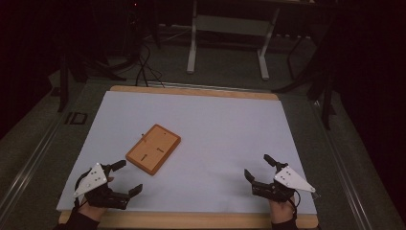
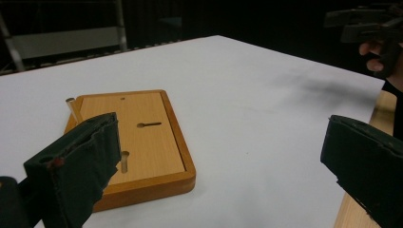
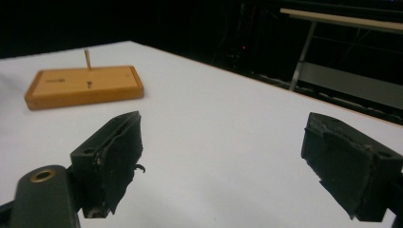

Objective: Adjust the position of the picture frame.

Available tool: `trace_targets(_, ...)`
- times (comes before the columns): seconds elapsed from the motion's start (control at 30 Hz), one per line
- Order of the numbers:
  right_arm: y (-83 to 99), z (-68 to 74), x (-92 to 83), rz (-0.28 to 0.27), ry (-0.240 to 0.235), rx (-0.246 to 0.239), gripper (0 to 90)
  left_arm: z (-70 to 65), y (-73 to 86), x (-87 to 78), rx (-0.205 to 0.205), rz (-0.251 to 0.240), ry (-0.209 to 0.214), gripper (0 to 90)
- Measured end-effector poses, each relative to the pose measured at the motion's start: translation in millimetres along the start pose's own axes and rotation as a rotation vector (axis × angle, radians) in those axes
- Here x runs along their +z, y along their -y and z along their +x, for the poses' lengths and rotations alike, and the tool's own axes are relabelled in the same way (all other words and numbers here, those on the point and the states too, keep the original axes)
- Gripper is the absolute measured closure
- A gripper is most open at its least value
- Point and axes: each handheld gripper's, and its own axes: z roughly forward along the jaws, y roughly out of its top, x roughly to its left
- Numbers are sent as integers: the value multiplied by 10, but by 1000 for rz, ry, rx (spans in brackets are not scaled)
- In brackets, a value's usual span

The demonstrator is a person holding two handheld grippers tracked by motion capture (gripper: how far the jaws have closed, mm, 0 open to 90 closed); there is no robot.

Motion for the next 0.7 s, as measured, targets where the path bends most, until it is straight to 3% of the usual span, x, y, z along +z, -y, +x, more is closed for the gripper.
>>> trace_targets(0.13,-12,-1,-25,-11,17,0,132,-2,-31,23,-31,38,-6,1)
trace_targets(0.23,-21,11,-37,-17,26,-4,129,-32,-68,45,-6,100,-60,1)
trace_targets(0.33,-24,22,-39,-17,28,-7,127,-38,-97,46,-7,101,-54,1)
trace_targets(0.37,-30,32,-41,-18,23,-8,127,-25,-139,48,-33,108,-40,1)
trace_targets(0.53,-49,68,-53,-50,-18,2,109,1,-248,69,-36,117,-26,1)
trace_targets(0.7,-40,54,-42,-45,-46,27,109,56,-341,140,-31,124,-48,1)
